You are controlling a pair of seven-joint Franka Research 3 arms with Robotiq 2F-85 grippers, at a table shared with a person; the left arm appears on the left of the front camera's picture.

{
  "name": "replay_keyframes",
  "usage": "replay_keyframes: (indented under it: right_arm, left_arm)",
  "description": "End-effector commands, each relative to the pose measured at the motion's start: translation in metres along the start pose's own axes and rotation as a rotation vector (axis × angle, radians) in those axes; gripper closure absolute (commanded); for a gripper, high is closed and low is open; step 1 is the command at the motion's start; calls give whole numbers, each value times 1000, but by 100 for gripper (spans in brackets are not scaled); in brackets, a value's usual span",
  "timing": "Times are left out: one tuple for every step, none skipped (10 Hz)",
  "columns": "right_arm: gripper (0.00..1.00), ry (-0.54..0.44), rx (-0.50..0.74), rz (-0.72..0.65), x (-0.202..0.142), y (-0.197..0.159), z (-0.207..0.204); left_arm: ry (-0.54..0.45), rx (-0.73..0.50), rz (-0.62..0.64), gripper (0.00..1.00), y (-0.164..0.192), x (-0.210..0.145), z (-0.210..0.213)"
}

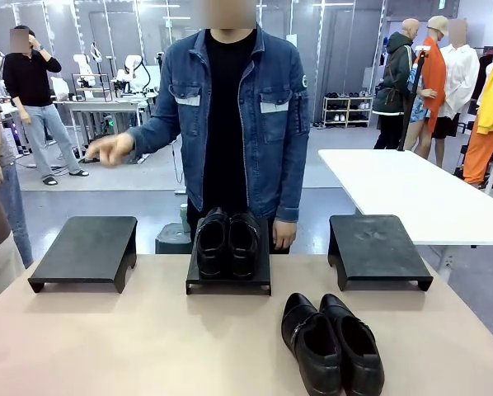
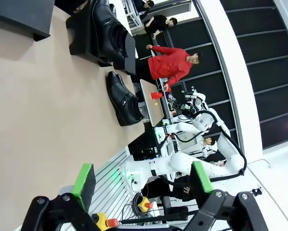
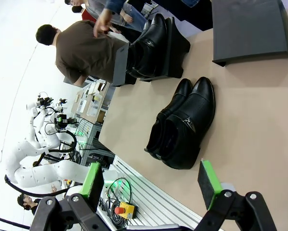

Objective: Place the shoes on the stand as instructed by the person.
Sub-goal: Pick up another pair of Shoes and place it on the Shoes Stand indicated by the person.

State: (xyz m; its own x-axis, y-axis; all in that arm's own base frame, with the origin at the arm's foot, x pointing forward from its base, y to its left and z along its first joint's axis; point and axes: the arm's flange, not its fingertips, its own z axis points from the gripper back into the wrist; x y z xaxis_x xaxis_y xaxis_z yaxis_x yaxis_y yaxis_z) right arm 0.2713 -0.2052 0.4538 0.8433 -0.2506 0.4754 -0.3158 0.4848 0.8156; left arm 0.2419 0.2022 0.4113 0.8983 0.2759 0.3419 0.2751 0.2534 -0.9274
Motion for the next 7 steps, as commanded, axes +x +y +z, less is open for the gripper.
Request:
replay_keyframes:
  right_arm:
    - [0,-13,14,16,0,1,1]
    - [0,-13,14,16,0,1,1]
    - [0,-13,14,16,0,1,1]
    - [0,-13,14,16,0,1,1]
    - [0,-13,14,16,0,1,1]
    - [0,-13,14,16,0,1,1]
    - [0,-13,14,16,0,1,1]
  left_arm:
    - [1,-20,-24,0,0,0,-1]
    - [1,-20,-24,0,0,0,-1]
    - [1,-20,-24,0,0,0,-1]
    - [1,-20,-24,0,0,0,-1]
    - [1,-20,-24,0,0,0,-1]
    - [1,-20,-24,0,0,0,-1]
    - [1,-20,-24,0,0,0,-1]
